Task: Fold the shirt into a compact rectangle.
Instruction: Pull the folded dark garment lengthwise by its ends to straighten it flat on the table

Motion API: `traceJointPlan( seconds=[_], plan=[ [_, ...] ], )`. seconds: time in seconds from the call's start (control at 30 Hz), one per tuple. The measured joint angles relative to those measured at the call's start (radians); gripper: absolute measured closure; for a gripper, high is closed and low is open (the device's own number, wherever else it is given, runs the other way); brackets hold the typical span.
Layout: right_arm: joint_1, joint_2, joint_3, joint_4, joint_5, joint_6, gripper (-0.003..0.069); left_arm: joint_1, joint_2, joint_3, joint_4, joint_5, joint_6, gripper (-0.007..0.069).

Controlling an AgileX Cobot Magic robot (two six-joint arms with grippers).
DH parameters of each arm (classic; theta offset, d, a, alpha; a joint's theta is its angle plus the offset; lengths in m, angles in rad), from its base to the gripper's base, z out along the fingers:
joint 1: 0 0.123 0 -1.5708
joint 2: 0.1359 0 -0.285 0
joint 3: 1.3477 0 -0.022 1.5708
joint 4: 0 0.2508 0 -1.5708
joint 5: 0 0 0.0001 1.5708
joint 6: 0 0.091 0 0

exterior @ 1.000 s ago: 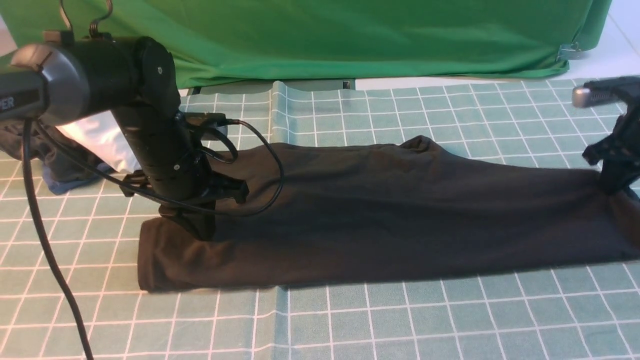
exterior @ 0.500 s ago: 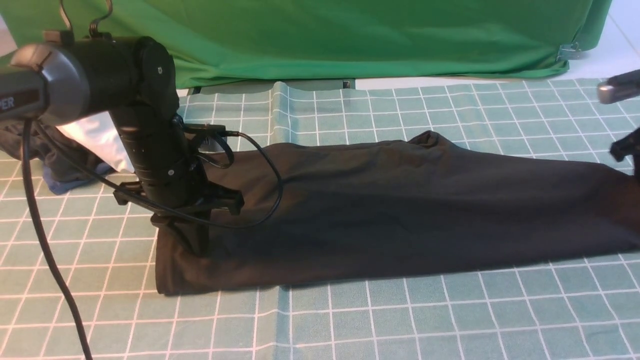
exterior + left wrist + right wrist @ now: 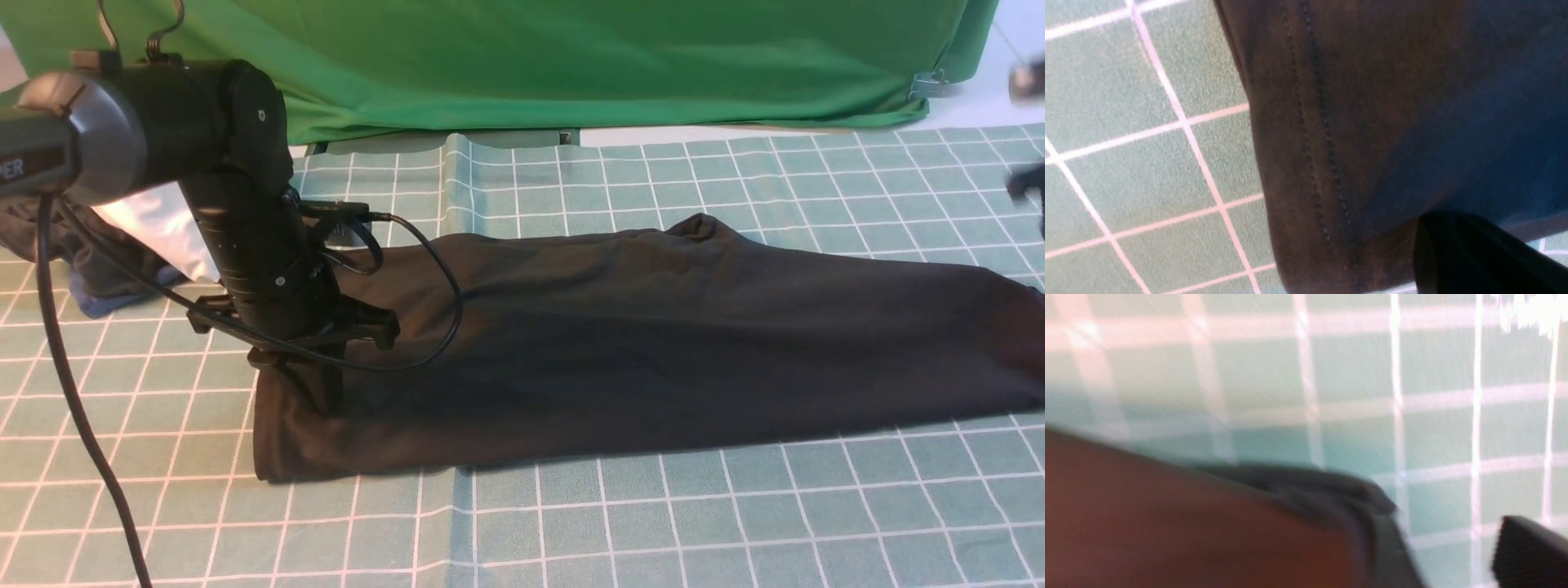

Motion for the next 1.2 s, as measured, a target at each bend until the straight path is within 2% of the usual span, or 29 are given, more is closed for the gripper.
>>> traceJointPlan(
  seconds=[0.03, 0.1, 0.17, 0.27, 0.37, 0.43, 0.5, 0.57, 0.6, 0.63, 0.73, 0.83, 0.97, 1.0, 1.2],
  plan=[
    [0.014, -0.015, -0.014, 0.100, -0.018, -0.058, 0.0515, 0.000, 0.000, 0.000, 0.000, -0.012, 0.000, 0.0617],
    [0.037, -0.021, -0.035, 0.287, -0.021, -0.184, 0.0592, 0.000, 0.000, 0.000, -0.001, -0.025, 0.000, 0.0617],
    [0.070, -0.008, -0.052, 0.475, -0.003, -0.312, 0.0625, 0.000, 0.000, 0.000, -0.005, -0.027, 0.000, 0.0617],
    [0.141, 0.039, -0.076, 0.576, -0.015, -0.398, 0.0634, 0.000, 0.000, 0.000, -0.008, -0.026, 0.000, 0.0617],
    [0.193, 0.085, -0.088, 0.584, -0.033, -0.423, 0.0621, 0.000, 0.000, 0.000, -0.008, -0.023, 0.000, 0.0617],
    [0.235, 0.128, -0.095, 0.585, -0.040, -0.445, 0.0571, 0.000, 0.000, 0.000, -0.009, -0.017, 0.000, 0.0617],
    [0.282, 0.170, -0.096, 0.566, -0.064, -0.491, 0.0468, 0.000, 0.000, 0.000, -0.010, -0.003, 0.000, 0.0617],
    [0.300, 0.184, -0.096, 0.552, -0.082, -0.504, 0.0398, 0.000, 0.000, 0.000, -0.010, 0.006, 0.000, 0.0617],
    [0.327, 0.202, -0.096, 0.515, -0.122, -0.518, 0.0308, 0.000, 0.000, 0.000, -0.010, 0.015, 0.000, 0.0617],
    [0.343, 0.212, -0.096, 0.476, -0.150, -0.520, 0.0254, 0.000, 0.000, 0.000, -0.010, 0.021, 0.000, 0.0617],
    [0.366, 0.226, -0.097, 0.419, -0.196, -0.523, 0.0204, 0.000, 0.000, 0.000, -0.010, 0.032, 0.000, 0.0617],
    [0.380, 0.242, -0.099, 0.372, -0.233, -0.525, 0.0222, 0.000, 0.000, 0.000, -0.010, 0.037, 0.000, 0.0617],
    [0.382, 0.259, -0.099, 0.355, -0.251, -0.526, 0.0328, 0.000, 0.000, 0.000, -0.011, 0.039, 0.000, 0.0617],
    [0.382, 0.266, -0.099, 0.353, -0.255, -0.527, 0.0380, 0.000, 0.000, 0.000, -0.018, 0.039, 0.000, 0.0617],
    [0.382, 0.277, -0.099, 0.353, -0.246, -0.527, 0.0463, 0.000, 0.000, 0.000, -0.064, 0.039, 0.001, 0.0617]
  ],
)
